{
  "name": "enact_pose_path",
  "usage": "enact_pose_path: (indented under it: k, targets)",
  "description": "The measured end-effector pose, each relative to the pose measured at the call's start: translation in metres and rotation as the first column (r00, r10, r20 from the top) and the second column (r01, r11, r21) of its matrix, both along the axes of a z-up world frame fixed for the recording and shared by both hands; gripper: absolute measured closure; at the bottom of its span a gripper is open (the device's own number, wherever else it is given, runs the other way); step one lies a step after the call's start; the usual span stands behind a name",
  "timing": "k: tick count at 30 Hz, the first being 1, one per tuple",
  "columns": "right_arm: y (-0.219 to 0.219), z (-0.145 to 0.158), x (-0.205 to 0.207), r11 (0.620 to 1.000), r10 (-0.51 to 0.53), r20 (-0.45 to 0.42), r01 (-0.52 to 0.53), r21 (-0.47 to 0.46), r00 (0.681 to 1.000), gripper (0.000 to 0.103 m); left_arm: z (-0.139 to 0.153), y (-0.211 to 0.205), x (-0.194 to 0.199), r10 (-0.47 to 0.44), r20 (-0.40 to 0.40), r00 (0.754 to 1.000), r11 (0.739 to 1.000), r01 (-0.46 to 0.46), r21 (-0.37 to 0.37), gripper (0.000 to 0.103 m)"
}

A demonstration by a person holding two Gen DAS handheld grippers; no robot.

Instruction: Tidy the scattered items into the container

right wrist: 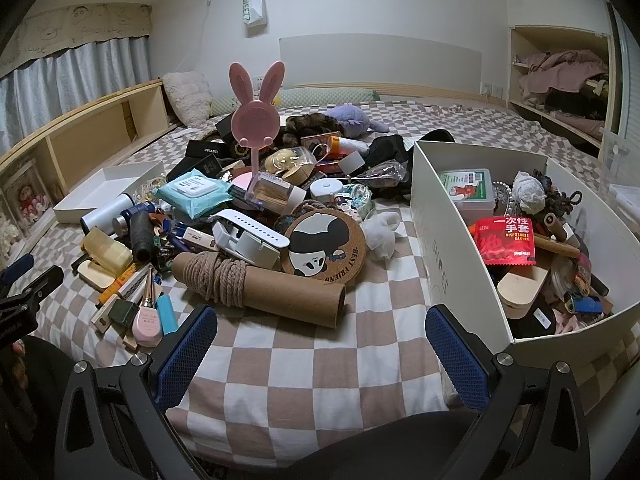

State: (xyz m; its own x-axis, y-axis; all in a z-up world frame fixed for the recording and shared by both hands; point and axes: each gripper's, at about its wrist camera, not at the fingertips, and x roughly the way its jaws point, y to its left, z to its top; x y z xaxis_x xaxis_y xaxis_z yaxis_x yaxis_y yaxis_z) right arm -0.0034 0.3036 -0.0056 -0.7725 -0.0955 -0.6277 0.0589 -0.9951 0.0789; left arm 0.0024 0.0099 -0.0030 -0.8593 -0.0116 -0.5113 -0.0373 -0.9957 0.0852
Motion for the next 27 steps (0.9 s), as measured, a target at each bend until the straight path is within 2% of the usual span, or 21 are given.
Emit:
enact_pose_path:
  k: [15, 23, 27]
  targets:
    - [0.000, -0.002, -0.001, 1.000, 0.003, 0.013, -0.003, -0.008, 1.000, 0.000, -0.001, -0.001, -0.002, -0.011, 0.019, 1.000, 1.000, 0.011, -0.001, 0.000]
    - [0.001, -0.004, -0.004, 1.000, 0.006, 0.033, -0.006, -0.020, 0.999, 0.000, -0.009, -0.001, -0.009, -0.011, 0.081, 0.997, 1.000, 0.010, 0.019, 0.000]
    - [0.002, -0.005, -0.007, 0.999, 0.010, 0.048, -0.008, -0.035, 0.999, 0.000, -0.017, 0.003, -0.014, -0.025, 0.138, 0.990, 0.999, 0.021, 0.029, 0.000]
